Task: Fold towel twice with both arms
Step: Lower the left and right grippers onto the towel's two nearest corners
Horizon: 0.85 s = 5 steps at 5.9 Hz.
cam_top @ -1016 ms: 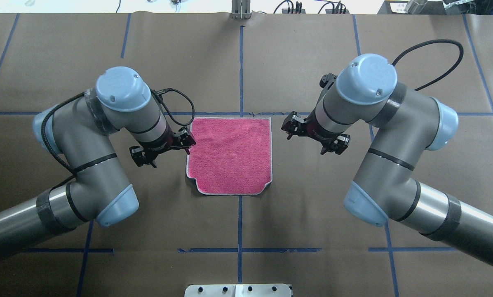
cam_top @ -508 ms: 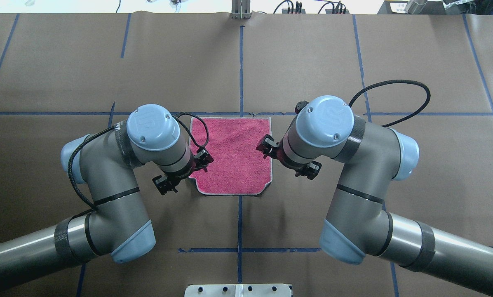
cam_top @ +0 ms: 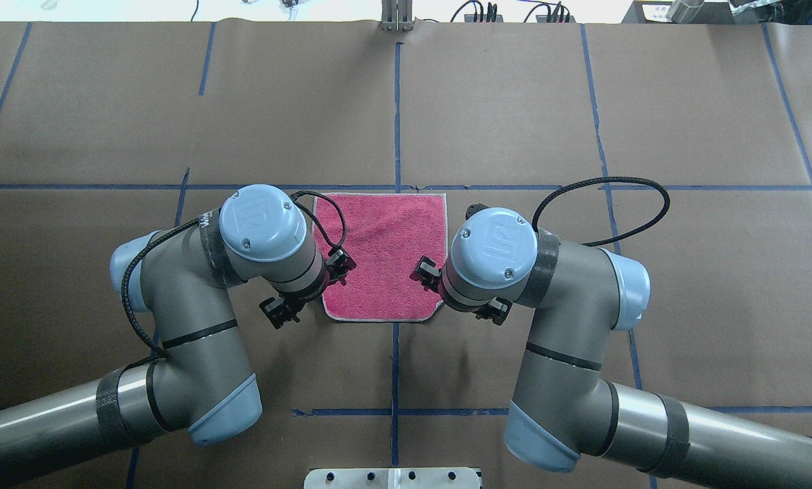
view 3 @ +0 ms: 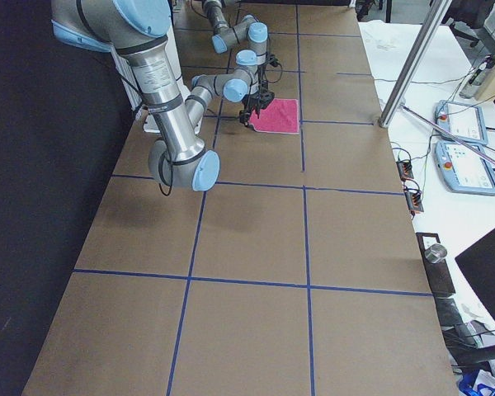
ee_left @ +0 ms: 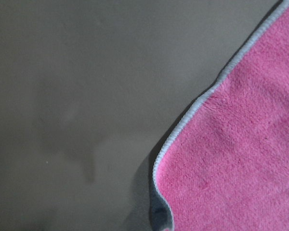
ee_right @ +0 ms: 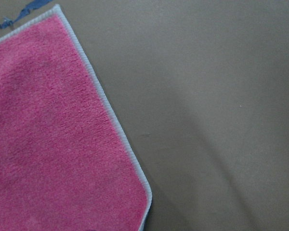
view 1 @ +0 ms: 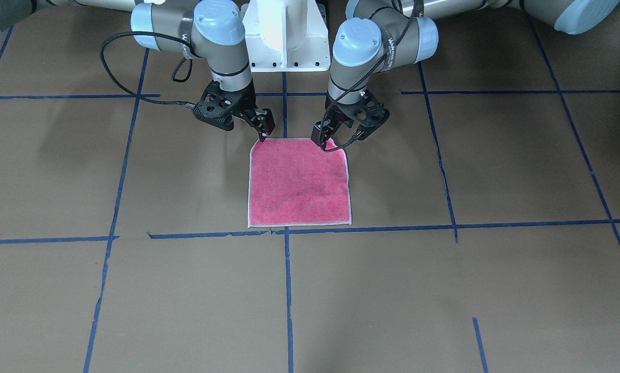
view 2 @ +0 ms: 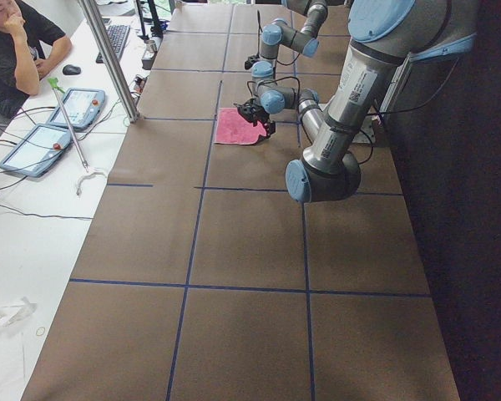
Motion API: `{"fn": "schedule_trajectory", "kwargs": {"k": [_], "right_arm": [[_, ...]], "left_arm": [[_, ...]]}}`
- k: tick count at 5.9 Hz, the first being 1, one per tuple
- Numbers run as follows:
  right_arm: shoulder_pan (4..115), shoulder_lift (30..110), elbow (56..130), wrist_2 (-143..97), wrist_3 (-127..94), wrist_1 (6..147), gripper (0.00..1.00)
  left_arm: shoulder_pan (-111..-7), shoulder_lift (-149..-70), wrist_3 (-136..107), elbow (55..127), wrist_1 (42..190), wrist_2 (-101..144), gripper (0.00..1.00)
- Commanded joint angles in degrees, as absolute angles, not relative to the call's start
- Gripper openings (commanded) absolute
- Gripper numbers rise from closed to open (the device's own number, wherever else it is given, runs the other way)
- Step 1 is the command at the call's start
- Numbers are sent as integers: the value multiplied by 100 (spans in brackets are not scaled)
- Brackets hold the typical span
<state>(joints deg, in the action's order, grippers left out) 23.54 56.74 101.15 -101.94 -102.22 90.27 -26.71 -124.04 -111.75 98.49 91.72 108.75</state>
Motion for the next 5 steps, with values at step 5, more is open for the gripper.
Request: {"fn": "schedule_trajectory", "kwargs": {"k": [5], "right_arm": [[2461,5168,9283,-10221,-10160,8763,100]], "left_arm": [[-2654,-12401,-11083,9703,9246,10863,100]]}}
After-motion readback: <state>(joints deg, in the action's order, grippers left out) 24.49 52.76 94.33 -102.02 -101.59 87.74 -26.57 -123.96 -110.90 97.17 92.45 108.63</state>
